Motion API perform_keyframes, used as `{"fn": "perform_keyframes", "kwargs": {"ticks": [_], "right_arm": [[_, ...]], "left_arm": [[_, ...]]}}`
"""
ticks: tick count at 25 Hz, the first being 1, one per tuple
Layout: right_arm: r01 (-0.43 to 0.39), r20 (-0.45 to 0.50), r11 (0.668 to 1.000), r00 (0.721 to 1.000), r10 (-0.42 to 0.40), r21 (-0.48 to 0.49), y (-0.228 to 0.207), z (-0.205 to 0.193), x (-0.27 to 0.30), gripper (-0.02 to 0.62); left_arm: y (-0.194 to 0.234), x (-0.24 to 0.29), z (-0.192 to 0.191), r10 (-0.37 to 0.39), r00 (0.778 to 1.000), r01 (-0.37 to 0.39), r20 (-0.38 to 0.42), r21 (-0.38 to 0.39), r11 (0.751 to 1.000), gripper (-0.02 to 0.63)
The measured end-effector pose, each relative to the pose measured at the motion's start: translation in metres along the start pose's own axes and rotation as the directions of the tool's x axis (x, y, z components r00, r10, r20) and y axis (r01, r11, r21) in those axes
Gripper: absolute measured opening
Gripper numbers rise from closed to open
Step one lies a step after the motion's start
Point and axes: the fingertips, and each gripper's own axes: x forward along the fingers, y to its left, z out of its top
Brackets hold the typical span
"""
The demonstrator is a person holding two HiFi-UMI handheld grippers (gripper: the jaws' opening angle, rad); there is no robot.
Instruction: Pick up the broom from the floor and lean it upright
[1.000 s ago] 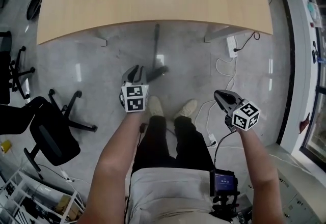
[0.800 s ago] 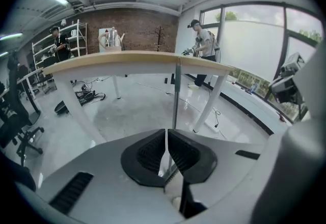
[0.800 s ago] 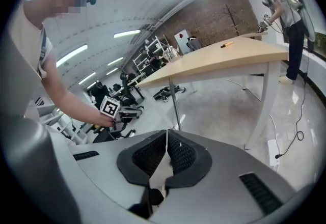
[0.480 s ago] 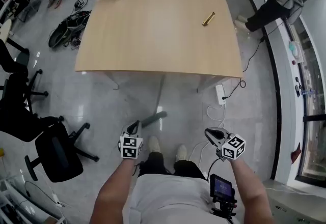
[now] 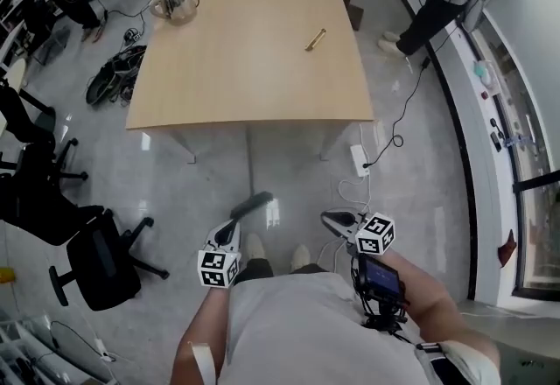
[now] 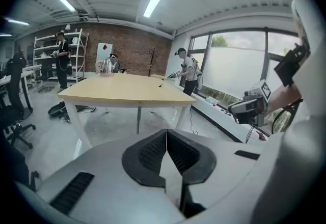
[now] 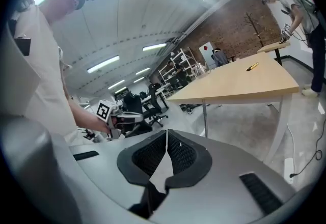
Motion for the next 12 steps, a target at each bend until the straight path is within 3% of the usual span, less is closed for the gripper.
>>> {"fn": "perform_keyframes", "kwargs": {"ticks": [5,8,12], "right_arm": [[-0.001,0.067,1.000,0.998,0.002,-0.016,0.005,0.002,-0.010,0.018],[-0.022,0.095,0.998,0.995,0.027,-0.059,0.000,0.029,-0.003,0.018],[-0.029,0.118,0.997,0.992,0.038,-0.074,0.004,0.063,-0.019,0.018]], "left_arm": [[-0.007,-0.038,0.003,0.036,0.997,-0.035,0.073,-0.012,0.999,0.012],[-0.001,-0.053,0.024,0.090,0.987,-0.088,0.135,-0.021,0.996,0.012],[-0.021,-0.055,0.034,0.124,0.981,-0.118,0.152,-0.044,0.992,0.012]]}}
